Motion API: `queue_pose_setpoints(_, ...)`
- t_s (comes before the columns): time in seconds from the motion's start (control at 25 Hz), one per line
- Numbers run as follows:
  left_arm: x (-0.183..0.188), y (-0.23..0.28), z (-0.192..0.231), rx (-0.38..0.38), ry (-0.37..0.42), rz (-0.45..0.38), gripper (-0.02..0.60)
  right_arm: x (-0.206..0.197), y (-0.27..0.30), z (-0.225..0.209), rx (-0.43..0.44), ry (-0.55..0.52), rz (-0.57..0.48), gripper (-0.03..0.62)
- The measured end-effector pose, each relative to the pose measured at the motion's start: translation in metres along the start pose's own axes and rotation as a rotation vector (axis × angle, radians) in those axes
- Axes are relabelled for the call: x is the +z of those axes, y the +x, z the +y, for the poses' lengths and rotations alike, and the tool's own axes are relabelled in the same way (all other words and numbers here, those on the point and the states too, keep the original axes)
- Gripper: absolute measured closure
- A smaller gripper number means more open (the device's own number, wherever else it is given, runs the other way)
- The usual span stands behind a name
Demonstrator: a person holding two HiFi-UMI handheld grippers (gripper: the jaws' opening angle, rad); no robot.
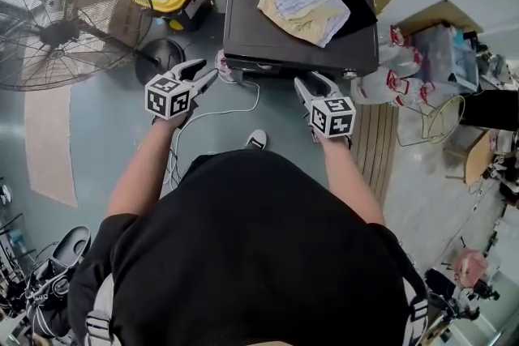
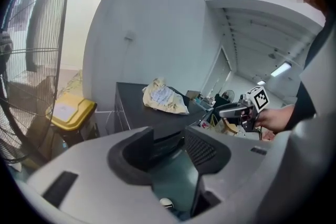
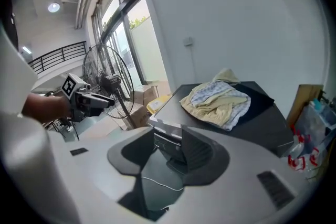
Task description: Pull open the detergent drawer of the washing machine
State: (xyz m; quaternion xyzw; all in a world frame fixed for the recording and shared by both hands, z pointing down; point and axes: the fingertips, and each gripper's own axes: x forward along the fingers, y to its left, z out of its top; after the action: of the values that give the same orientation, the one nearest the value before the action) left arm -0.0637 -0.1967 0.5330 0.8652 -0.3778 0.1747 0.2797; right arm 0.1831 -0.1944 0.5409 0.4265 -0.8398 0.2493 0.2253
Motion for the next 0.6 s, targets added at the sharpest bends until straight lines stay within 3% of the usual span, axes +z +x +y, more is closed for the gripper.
queue_pose_setpoints(0.6, -0.039, 0.05, 0.034, -0.06, 0.032, 0.133, 0.391, -0.048, 0.06, -0.022, -0.046, 0.043, 0.11, 0.425)
